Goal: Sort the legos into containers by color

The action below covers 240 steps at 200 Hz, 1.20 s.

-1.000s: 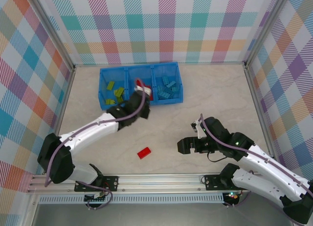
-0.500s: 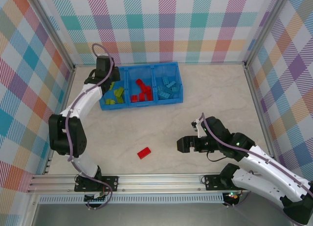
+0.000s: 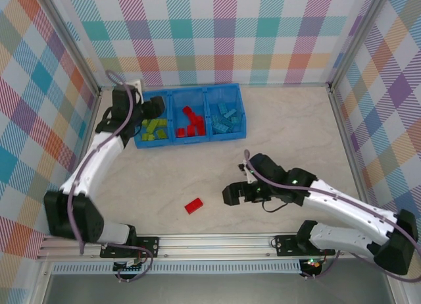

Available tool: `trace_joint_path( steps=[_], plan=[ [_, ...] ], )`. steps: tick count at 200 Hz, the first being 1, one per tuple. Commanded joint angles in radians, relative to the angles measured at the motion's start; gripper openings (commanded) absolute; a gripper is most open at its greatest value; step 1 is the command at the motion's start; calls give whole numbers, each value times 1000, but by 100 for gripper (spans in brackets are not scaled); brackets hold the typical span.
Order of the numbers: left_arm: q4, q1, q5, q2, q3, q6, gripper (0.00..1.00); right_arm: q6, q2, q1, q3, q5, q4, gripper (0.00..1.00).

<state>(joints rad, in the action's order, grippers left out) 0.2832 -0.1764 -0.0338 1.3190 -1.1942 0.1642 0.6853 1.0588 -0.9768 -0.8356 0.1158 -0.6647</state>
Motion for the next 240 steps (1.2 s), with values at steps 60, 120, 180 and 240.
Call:
trace_joint_path(
  steps=[60,120,180,240],
  plan=[
    [473,-81,-179,-498,195,-373,96,-73,405,-246,-186,-151,217,100],
    [640,-84,-236,-786,347,-753,100,-104,619,-271,-291,-175,272,100],
    [836,-84,-444,-951,399,-1035,100,-132,783,-284,-369,-268,253,100],
    [883,-84,-490,-1012,439,-1134,100,-146,872,-292,-413,-298,240,77]
  ],
)
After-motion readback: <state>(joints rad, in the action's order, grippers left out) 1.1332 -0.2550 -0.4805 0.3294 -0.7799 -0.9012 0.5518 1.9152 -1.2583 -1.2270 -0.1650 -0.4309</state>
